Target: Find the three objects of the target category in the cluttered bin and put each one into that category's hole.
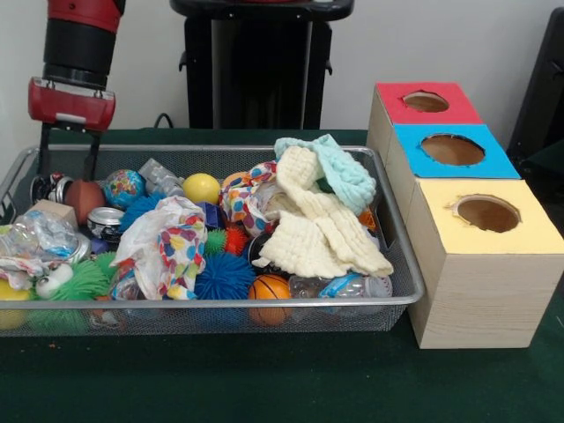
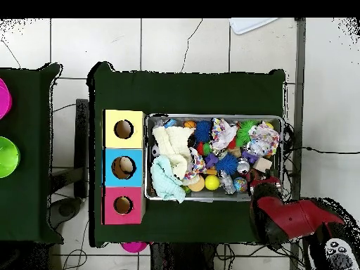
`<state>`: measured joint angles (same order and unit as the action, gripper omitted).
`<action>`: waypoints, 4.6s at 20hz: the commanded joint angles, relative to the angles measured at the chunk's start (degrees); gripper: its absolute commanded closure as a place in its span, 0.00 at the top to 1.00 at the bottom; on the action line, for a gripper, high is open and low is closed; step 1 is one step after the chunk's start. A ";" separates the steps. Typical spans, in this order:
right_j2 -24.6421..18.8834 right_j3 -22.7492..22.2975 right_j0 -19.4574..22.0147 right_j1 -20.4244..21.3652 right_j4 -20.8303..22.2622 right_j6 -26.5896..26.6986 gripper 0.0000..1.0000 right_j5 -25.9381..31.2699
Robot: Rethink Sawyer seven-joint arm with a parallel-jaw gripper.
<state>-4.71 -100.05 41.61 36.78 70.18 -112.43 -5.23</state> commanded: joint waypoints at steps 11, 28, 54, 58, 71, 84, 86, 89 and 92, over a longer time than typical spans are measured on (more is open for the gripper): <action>-14.67 -6.69 7.65 -3.24 -5.64 -2.04 1.00 6.64; -1.76 1.47 -4.05 -10.02 -3.71 -2.48 1.00 -4.53; 33.89 18.06 -27.59 -27.44 -25.41 10.09 1.00 -20.50; 36.85 18.95 -29.21 -29.57 -27.31 10.10 1.00 -21.77; 35.90 22.32 -27.17 -32.00 -26.29 0.62 1.00 -23.27; 27.81 20.47 -24.73 -25.90 -12.93 -9.55 0.00 -16.18; 27.27 20.03 -24.75 -25.27 -12.00 -9.48 0.00 -15.63; 27.39 19.72 -25.12 -24.72 -12.31 -8.29 0.00 -15.74; 30.10 19.58 -25.99 -25.36 -16.68 -4.16 0.00 -20.23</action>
<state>30.21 -85.10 14.54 10.63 55.64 -112.43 -29.74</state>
